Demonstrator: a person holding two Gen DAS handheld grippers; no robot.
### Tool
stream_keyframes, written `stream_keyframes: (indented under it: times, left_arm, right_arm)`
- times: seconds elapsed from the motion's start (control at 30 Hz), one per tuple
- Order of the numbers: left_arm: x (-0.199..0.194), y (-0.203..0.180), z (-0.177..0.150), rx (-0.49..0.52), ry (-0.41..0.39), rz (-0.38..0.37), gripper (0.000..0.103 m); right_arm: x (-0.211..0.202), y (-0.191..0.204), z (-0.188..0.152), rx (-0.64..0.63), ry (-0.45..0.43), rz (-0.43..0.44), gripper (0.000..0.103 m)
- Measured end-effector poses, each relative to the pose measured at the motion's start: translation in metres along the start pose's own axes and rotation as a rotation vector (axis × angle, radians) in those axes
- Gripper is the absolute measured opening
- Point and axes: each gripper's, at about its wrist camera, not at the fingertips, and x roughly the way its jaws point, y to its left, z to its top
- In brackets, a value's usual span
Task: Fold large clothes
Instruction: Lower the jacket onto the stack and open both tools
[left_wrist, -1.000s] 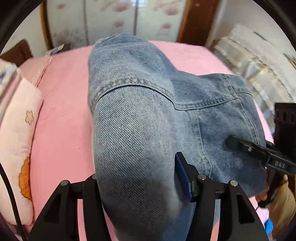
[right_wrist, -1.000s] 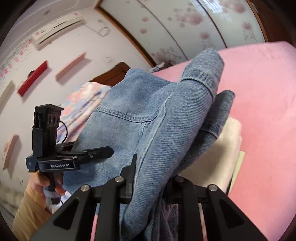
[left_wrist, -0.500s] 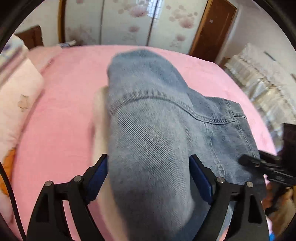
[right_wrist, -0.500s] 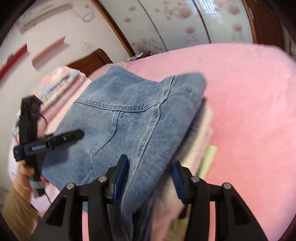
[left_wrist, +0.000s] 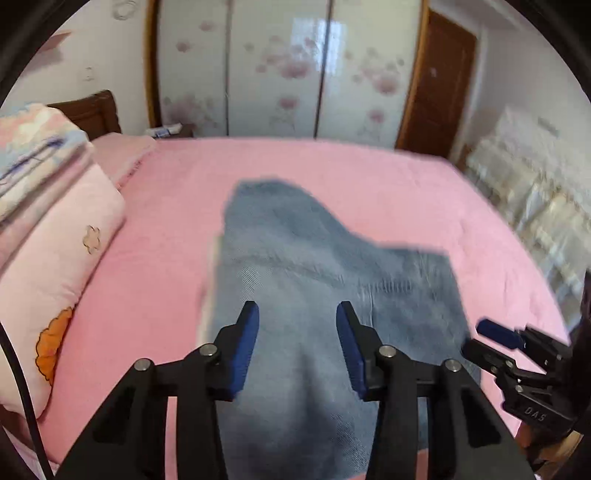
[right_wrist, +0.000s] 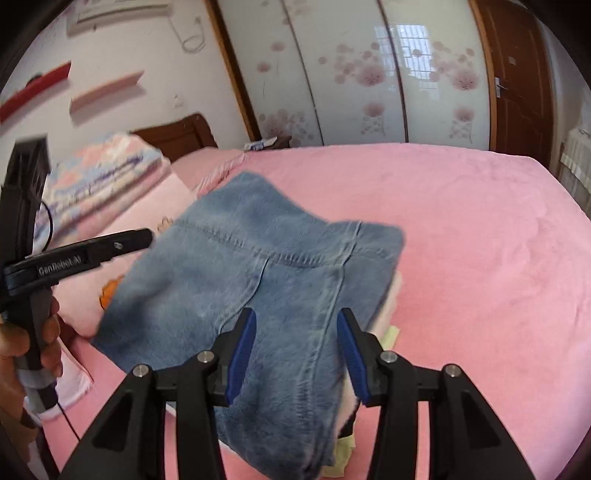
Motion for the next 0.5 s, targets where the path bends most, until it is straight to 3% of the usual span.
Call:
stream_keyframes:
  times: [0.13, 0.17, 0.23, 0.27, 0.3, 0.37, 0.5]
  left_arm:
    - [0.018, -0.012, -0.02, 0.067, 0.006, 0.09, 0.038]
    - [0.021, -0.009, -0.022, 0.066, 0.012, 0.09, 0.037]
    - [0.023, -0.001, -0.024, 0.041, 0.015, 0.078, 0.024]
    - [0.023, 0.004, -0.025, 0.023, 0.015, 0.074, 0.012]
    - [0.024, 0.01, -0.025, 0.002, 0.014, 0.062, 0.006]
    - [0.023, 0.026, -0.026, -0.06, 0.013, 0.01, 0.002]
    - [0.022, 0.026, -0.027, -0.041, 0.006, 0.035, 0.002]
  right_arm:
    - [0.026, -0.01, -0.018, 0.014, 0.069, -0.095, 0.036]
    - [0.031, -0.015, -0.022, 0.026, 0.08, -0.107, 0.036]
    - [0.036, -0.024, -0.03, 0.038, 0.082, -0.085, 0.036]
    - [0.037, -0.027, -0.032, 0.048, 0.083, -0.076, 0.036]
    - [0.038, -0.03, -0.034, 0.064, 0.081, -0.067, 0.036]
    - [0.037, -0.032, -0.035, 0.067, 0.075, -0.059, 0.036]
    - [0.035, -0.022, -0.032, 0.036, 0.082, -0.083, 0.039]
